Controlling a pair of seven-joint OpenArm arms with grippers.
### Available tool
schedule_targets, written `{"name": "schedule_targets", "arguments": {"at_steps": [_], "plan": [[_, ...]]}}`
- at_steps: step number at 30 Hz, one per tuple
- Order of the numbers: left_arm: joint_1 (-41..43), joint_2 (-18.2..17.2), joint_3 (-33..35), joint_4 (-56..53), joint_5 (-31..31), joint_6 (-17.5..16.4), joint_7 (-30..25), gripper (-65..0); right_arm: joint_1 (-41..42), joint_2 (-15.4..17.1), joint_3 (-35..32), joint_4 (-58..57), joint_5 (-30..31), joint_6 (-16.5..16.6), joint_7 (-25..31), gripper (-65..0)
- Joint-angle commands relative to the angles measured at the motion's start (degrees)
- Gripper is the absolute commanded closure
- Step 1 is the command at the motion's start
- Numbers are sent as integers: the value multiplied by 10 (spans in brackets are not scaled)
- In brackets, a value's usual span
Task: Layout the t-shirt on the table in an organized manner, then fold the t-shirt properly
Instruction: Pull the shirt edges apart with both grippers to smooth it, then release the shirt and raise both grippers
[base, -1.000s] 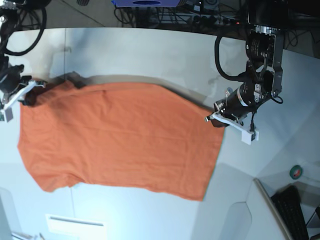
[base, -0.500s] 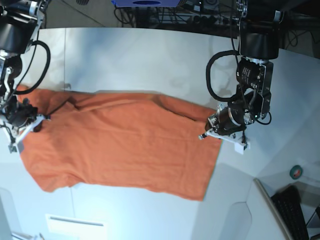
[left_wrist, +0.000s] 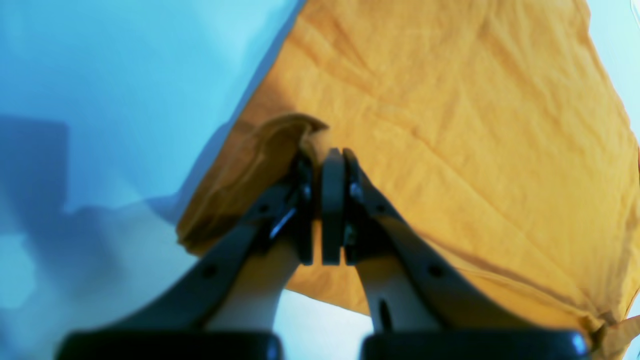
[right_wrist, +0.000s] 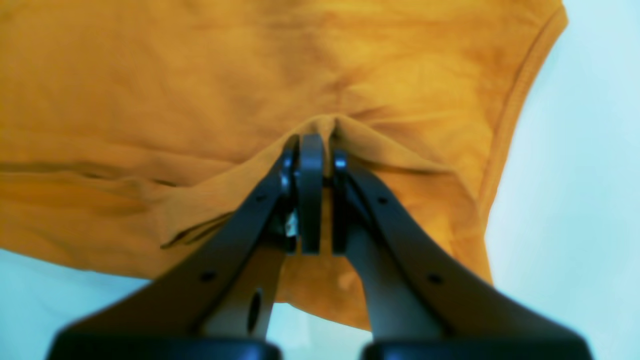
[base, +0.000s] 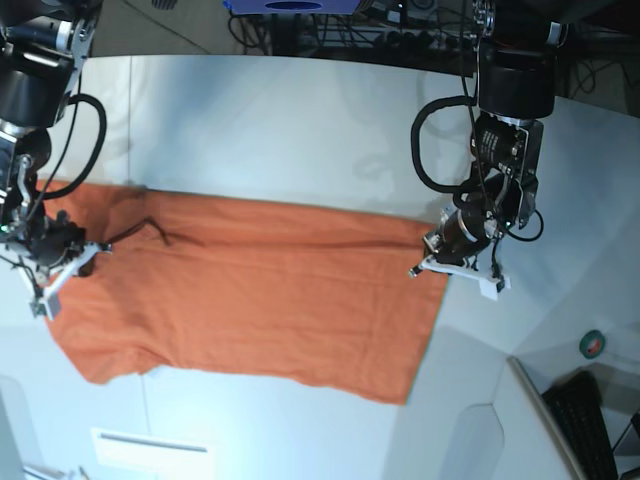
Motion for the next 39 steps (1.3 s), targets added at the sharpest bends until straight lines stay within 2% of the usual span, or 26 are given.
{"name": "schedule_targets", "arguments": {"at_steps": [1,3,20,22,23,24,25,26,28,31,33,36,39], "plan": [[-10,-5,-1,8,-2,6,-11,0,17,6,-11,8,9,2,13,0],[-11,-5,-1,8,-2,16,-12,0,20,6,-18,8,9,-1,13,0],[-13,-5,0,14,-2,16,-13,0,20,2,-14,11,9,-2,3,0],[-14,-5,0,15,-2,16,-14,0,18,0,7,19,11,-2,-6,-159],[-14,-5,0,16,-2,16,-14,-35,14,-2,22,23,11,1,-10,-240],[-14,-5,0,21,-2,16,-15,-125,7,-13,40,26,14,1,-9,-318],[-12,-5,0,27,-2,16,-16,-204,3,-20,61,33,21,1,-7,-363],[-10,-5,0,37,-2,16,-27,-291,-6,-27,86,43,32,1,-7,-387],[6,-6,-1,58,-2,16,-65,-464,-28,-37,124,68,62,2,-7,-390],[35,-7,-1,97,-2,16,-126,-609,-63,-48,165,115,121,2,-10,-390],[61,-7,-1,128,-2,16,-155,-640,-93,-60,193,149,174,2,-11,-390],[112,-5,0,170,-3,15,-159,-640,-147,-82,241,181,260,-2,-16,-395],[155,-1,-1,172,-4,15,-161,-640,-179,-100,270,181,299,-2,-46,-390]]}}
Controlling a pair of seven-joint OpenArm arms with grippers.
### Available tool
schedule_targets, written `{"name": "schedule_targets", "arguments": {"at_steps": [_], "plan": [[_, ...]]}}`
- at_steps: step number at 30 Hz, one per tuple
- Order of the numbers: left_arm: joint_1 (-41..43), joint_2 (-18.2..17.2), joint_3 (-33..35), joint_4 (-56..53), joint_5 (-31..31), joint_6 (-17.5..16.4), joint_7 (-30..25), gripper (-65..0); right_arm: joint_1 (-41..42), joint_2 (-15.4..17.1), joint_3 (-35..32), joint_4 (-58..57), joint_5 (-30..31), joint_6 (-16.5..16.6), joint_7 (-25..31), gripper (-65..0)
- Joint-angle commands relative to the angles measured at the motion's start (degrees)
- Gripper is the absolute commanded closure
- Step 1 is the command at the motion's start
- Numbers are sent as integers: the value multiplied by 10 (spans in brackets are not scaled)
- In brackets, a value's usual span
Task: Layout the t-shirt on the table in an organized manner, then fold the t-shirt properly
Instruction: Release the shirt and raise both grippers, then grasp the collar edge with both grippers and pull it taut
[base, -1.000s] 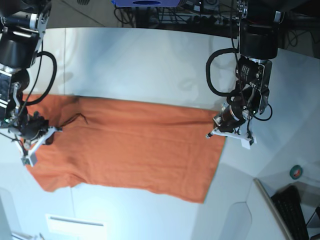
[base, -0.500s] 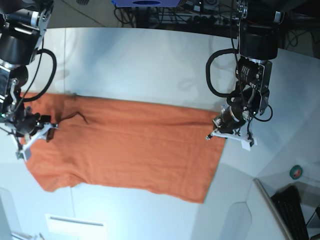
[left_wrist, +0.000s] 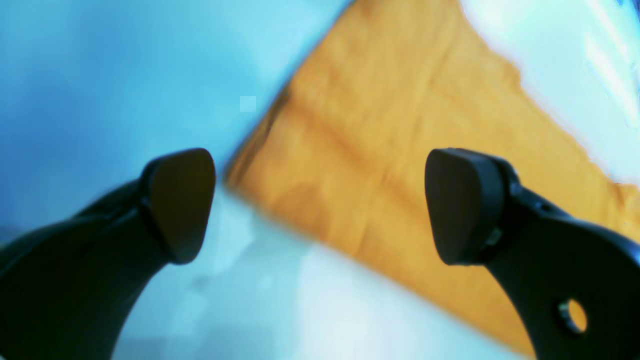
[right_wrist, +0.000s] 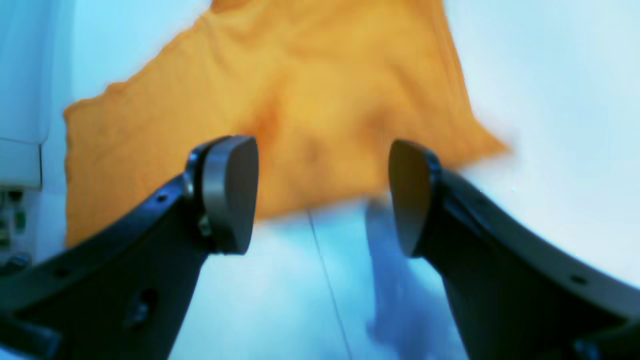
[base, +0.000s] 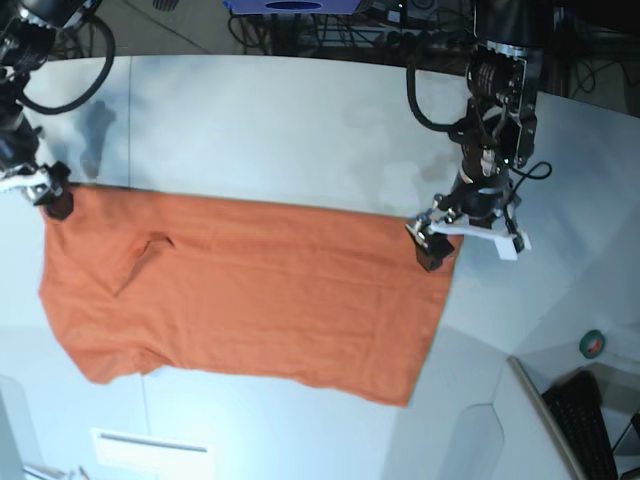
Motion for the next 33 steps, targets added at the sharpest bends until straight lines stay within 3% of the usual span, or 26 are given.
{"name": "schedule_targets", "arguments": {"at_steps": [1,4,6,9,12,14,17,25,31,33], "plan": [[6,2,-3,7,-2,-2,-11,-640,3,-1,12,4,17,5,8,-390],[28,17,-43,6,-54,-4,-10,-640,-1,-41,64,-30,17,-25,9,-390],[33,18,-64,6,-104,-26,-8,-640,3,-53,85,-44,17,-53,9,-390],[32,17,-71,-8,-136,-64,-8,-638,5,-52,85,-56,17,-58,9,-390],[13,18,-71,-50,-130,-66,-7,-638,24,-49,90,-81,16,-67,31,-390],[5,19,-70,-77,-133,-66,-7,-638,27,-49,88,-97,16,-92,63,-390],[-10,21,-63,-106,-133,-67,-7,-638,44,-35,85,-130,16,-113,88,-390],[-50,20,-25,-146,-132,-67,-7,-638,91,6,85,-227,16,-116,90,-390],[-67,21,-28,-189,-132,-67,-7,-637,108,17,84,-270,15,-117,152,-390],[-73,21,-29,-203,-132,-67,-7,-606,119,27,84,-292,15,-117,154,-390]]}}
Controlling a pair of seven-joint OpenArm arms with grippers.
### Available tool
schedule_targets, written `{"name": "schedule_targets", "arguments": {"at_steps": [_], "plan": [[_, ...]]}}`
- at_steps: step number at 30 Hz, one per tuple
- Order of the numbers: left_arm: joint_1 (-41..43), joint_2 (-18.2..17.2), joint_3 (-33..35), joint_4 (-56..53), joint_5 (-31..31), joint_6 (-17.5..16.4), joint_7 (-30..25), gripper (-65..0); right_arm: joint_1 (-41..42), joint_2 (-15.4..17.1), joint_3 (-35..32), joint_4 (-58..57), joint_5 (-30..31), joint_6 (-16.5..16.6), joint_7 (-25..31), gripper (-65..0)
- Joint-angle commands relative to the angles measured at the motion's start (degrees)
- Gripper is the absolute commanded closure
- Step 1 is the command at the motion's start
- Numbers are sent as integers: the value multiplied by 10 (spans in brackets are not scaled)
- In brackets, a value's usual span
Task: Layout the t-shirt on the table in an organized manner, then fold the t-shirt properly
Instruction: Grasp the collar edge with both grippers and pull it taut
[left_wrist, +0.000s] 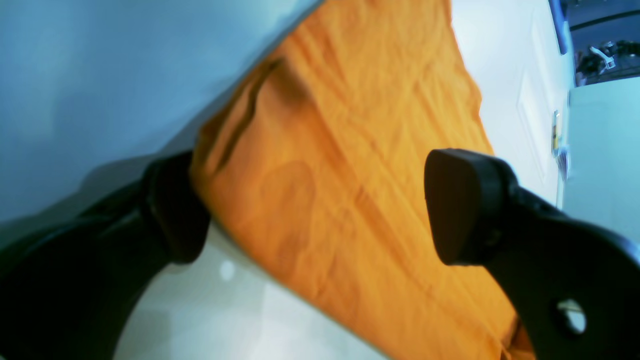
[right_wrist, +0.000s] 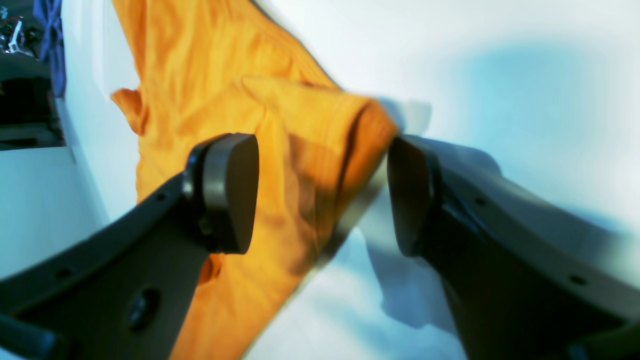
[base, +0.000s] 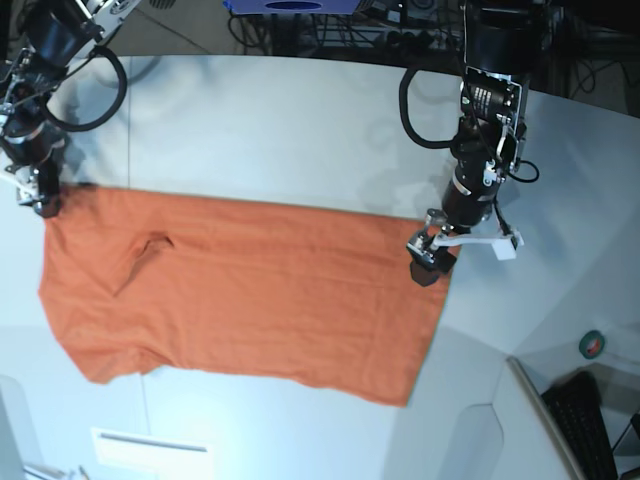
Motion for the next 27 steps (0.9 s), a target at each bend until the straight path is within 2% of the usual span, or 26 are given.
{"name": "schedule_targets", "arguments": {"at_steps": [1,5,7,9,10,12,13,17,21,27], "plan": [[6,-1,-1,-15,3,33,34,-559,7,9,-1,-13,-17,-15,-6,-390],[5,-3,-1,-18,3,33,34,-323,16,19,-3,-39,-17,-15,-6,-390],[6,-5,-1,-18,3,33,34,-196,13,19,-27,-39,-17,-15,-6,-386],[6,-6,-1,-18,3,33,34,-67,11,28,-59,-41,-17,-15,-6,-318],[7,-8,-1,-18,3,33,34,0,11,32,-71,-43,-17,-15,-5,-239],[8,-19,1,-17,3,33,34,0,11,33,-79,-45,-17,-14,-4,-35],[10,-20,0,-17,3,33,34,0,11,33,-81,-44,-17,-14,-4,0],[35,-35,5,2,6,33,34,0,1,35,-82,-39,-17,-15,-6,0],[95,-54,-1,68,6,33,34,0,-35,36,-84,8,-17,-15,-11,0],[177,-85,-2,155,5,35,34,0,-107,29,-88,100,-15,-15,-67,0]]}}
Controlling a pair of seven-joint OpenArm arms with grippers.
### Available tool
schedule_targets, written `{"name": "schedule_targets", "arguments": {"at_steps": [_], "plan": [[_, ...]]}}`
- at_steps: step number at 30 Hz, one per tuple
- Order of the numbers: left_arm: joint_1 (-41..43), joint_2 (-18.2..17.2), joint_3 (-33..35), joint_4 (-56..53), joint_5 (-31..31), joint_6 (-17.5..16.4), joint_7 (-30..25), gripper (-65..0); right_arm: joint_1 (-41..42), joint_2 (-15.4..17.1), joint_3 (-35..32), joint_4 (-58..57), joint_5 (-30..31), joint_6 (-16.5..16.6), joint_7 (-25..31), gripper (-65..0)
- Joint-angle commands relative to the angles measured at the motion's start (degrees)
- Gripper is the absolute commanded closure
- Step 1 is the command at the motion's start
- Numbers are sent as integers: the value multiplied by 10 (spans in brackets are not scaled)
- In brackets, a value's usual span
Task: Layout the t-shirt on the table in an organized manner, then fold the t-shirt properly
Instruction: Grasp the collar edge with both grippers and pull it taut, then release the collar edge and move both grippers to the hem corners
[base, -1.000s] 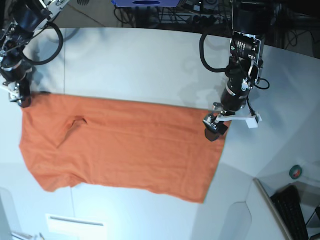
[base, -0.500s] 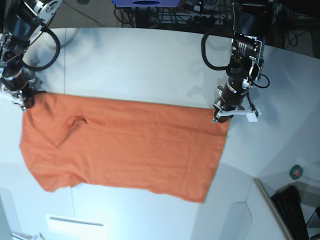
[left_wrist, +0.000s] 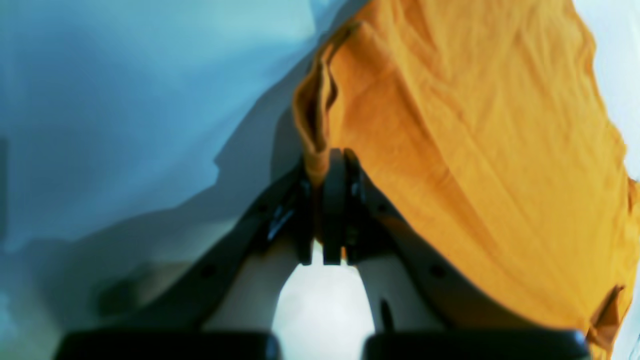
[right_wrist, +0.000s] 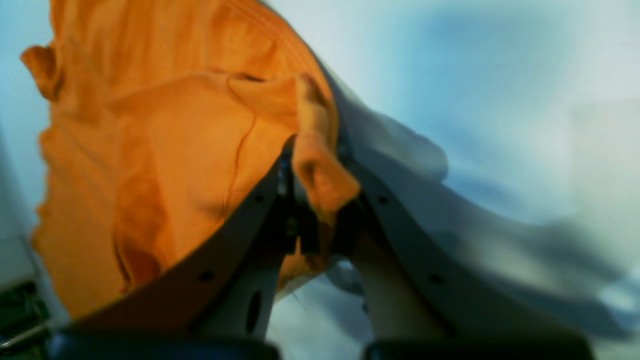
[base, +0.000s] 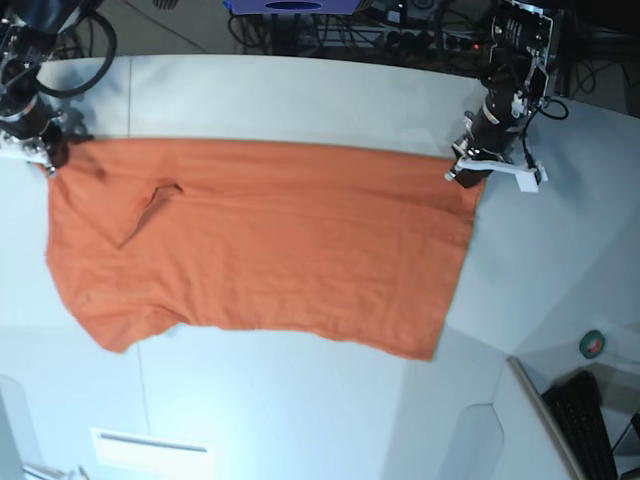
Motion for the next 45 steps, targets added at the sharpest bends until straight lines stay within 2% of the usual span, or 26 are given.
{"name": "schedule_targets", "arguments": {"at_steps": [1,6,10,19,21,23,24,27,29,32,34,37,40,43,45], "plan": [[14,-8,-3,18,2,4,-10,0,-12,-1,6,21,4,2,-1,0],[69,-4,-51,51,3,4,-10,0,-65,-35,6,89,4,2,-10,0],[81,-4,-60,53,0,4,-10,0,-86,-54,6,112,4,2,-10,0],[109,-4,-62,75,0,4,-10,0,-115,-59,6,138,4,1,-11,0],[111,-3,-63,79,-1,4,-10,0,-126,-60,6,153,6,1,-11,-168],[118,1,-64,81,-1,4,-10,0,-131,-78,7,172,6,1,-11,-296],[118,5,-67,81,-1,4,-10,-86,-138,-86,11,186,6,1,-10,-332],[129,20,-97,85,-1,4,-10,-319,-146,-106,33,228,6,1,-11,-326],[139,25,-125,99,-1,4,-10,-397,-151,-107,37,238,4,1,-11,-329],[156,28,-170,131,-1,4,-10,-415,-151,-106,58,249,2,1,-11,-329],[160,28,-213,155,-1,4,-10,-416,-145,-88,67,264,-5,1,-11,-329],[155,23,-268,167,2,4,-10,-418,-116,-52,43,279,-35,1,-11,-329],[134,-4,-285,167,3,4,-4,-413,-56,9,-23,265,-93,1,-11,-333],[110,-28,-286,166,2,1,65,-411,35,74,-116,190,-149,7,-11,-335],[89,-30,-290,164,2,1,118,-410,110,110,-181,108,-165,7,-11,-338]]}}
